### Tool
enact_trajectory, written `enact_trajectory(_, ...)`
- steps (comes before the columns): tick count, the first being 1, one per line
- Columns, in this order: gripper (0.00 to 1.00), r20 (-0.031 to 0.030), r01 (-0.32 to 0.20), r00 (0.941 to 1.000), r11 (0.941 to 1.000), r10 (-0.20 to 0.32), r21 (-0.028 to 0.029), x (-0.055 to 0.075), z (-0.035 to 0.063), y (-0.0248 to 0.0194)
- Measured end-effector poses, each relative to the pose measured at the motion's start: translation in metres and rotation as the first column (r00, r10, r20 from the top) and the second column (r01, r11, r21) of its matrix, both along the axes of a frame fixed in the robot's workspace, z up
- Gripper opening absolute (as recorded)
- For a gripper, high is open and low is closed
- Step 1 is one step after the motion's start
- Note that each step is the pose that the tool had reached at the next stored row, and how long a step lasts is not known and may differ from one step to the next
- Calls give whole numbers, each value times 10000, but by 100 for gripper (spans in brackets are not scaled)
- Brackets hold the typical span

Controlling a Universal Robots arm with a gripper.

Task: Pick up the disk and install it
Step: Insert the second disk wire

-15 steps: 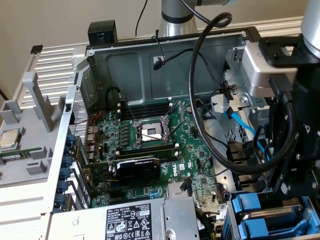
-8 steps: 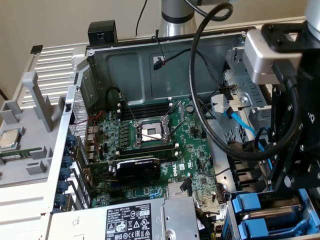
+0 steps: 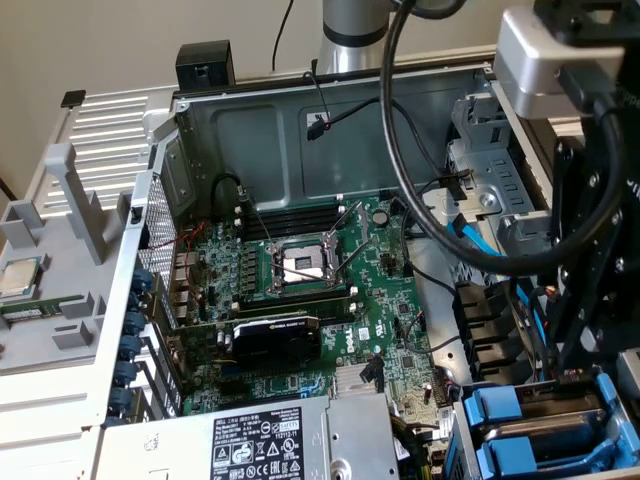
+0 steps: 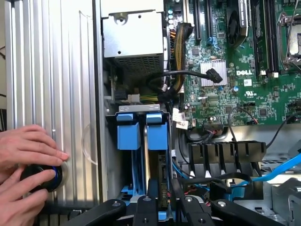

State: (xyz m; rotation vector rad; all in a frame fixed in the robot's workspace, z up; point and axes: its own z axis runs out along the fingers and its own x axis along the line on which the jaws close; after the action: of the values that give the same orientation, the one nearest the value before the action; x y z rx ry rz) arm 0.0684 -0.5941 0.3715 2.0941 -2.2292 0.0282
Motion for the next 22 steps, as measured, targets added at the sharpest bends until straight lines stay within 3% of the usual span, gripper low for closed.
enact_trajectory(22,25,70,40,10000,10000,-39,-52,-3,530,0)
